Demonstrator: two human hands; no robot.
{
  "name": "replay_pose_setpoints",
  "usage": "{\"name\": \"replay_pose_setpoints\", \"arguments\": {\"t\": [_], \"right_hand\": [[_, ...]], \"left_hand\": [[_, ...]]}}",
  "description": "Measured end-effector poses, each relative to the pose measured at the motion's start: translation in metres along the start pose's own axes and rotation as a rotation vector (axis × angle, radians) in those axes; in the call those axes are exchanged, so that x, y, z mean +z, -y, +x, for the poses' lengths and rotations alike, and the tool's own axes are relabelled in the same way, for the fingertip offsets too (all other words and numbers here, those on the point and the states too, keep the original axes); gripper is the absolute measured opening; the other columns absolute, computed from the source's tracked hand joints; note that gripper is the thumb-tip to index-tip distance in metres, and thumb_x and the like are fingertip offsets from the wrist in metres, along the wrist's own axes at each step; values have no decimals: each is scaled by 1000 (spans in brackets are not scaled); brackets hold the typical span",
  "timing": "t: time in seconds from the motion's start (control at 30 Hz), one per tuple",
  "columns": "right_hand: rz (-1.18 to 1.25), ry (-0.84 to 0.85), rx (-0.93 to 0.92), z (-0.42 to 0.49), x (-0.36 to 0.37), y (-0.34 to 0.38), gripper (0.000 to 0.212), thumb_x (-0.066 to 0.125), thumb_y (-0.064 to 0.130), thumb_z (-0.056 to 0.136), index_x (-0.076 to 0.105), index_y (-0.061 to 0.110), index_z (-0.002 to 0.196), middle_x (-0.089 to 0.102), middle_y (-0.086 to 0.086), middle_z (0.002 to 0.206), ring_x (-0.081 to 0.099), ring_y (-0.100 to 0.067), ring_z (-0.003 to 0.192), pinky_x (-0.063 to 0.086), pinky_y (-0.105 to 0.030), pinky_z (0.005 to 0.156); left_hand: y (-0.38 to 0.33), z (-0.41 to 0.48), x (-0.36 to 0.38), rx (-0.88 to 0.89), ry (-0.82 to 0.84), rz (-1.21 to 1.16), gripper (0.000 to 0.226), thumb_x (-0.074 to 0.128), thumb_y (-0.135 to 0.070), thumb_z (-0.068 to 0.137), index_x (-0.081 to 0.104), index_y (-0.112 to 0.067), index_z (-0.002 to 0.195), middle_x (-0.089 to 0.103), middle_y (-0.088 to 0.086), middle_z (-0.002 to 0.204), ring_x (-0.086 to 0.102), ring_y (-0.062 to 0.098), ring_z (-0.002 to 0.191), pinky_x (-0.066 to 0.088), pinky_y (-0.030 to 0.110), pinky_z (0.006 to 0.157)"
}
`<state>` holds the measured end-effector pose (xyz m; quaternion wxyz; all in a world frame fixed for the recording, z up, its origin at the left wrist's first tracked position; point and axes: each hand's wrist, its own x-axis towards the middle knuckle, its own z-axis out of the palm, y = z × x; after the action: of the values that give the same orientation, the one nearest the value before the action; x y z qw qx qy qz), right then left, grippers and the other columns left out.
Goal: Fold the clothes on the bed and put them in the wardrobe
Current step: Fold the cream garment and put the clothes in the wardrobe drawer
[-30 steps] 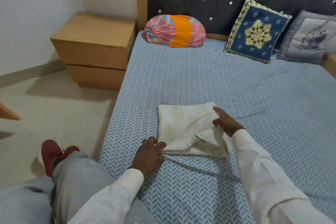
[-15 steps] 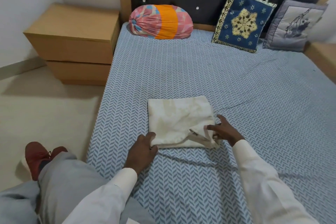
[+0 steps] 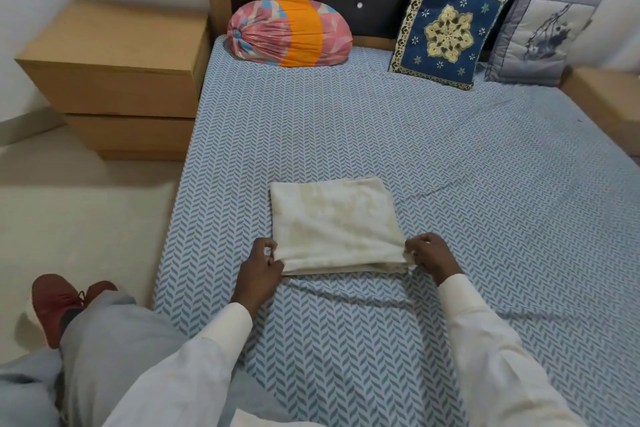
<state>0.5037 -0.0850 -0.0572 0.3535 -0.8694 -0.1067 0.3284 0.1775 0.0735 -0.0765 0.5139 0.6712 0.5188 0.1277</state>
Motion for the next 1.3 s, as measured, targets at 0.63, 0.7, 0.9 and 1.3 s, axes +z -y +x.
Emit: {"name": "replay_pose_setpoints", "arguments": {"t": [0.63,0.7,0.9,1.3], "right_hand": [[-442,-63,-207,53,56,86,18,57,26,91,57,40,103,62,-10,123,54,-35,118,42,-44,103],[-430,-72,-232,67,54,86,16,59,23,90,65,37,95,65,-6,124,56,-31,118,42,-44,105],[-472,-190,-173,63,53,87,30,54,16,90,69,26,113,60,-9,131,49,-34,126,35,-49,109],[-821,327,-638,11,199,181,66,62,42,90,39,19,148,49,-20,133,48,-36,124,40,-41,105]], "left_hand": [[-4,-3,-13,-197,138,-351,24,57,-19,97,55,-12,120,62,9,117,65,25,98,58,45,87],[0,-1,-15,-188,149,-335,27,59,-20,96,54,-13,121,60,9,120,66,26,97,57,48,88],[2,4,-16,-189,138,-261,44,66,-31,92,49,-15,129,64,6,108,70,27,86,58,49,83],[-11,4,-6,-228,146,-416,15,66,-3,89,55,-5,79,60,12,78,63,23,61,60,41,63]]}}
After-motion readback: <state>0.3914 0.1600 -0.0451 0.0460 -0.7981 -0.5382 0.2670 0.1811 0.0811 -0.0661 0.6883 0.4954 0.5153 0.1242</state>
